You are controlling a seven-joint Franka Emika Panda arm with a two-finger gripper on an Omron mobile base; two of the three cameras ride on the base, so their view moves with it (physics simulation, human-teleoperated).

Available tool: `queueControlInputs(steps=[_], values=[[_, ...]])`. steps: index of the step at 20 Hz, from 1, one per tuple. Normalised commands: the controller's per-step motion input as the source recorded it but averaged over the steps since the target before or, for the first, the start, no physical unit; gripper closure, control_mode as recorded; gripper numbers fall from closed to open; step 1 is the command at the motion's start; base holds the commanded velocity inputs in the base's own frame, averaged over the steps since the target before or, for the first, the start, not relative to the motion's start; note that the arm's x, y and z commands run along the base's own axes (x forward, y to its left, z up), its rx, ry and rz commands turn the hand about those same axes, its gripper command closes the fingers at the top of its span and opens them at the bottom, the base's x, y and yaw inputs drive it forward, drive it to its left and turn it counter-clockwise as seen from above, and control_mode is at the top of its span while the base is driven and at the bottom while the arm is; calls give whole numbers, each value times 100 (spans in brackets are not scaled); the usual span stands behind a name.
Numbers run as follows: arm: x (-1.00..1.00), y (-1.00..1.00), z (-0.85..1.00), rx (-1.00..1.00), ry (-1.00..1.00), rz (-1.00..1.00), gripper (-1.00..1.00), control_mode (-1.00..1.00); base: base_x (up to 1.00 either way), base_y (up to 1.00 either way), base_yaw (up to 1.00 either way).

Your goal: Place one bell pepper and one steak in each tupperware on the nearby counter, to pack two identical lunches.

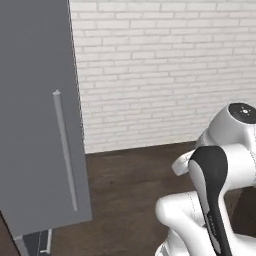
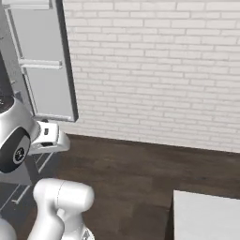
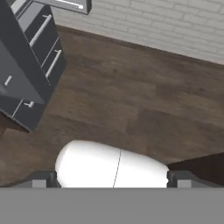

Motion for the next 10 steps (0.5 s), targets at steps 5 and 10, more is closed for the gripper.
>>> queueControlInputs(steps=[5,10], values=[[0,0,0,0,0,0,-100,100,100,0,-2],[0,0,0,0,0,0,-100,100,100,0,4]])
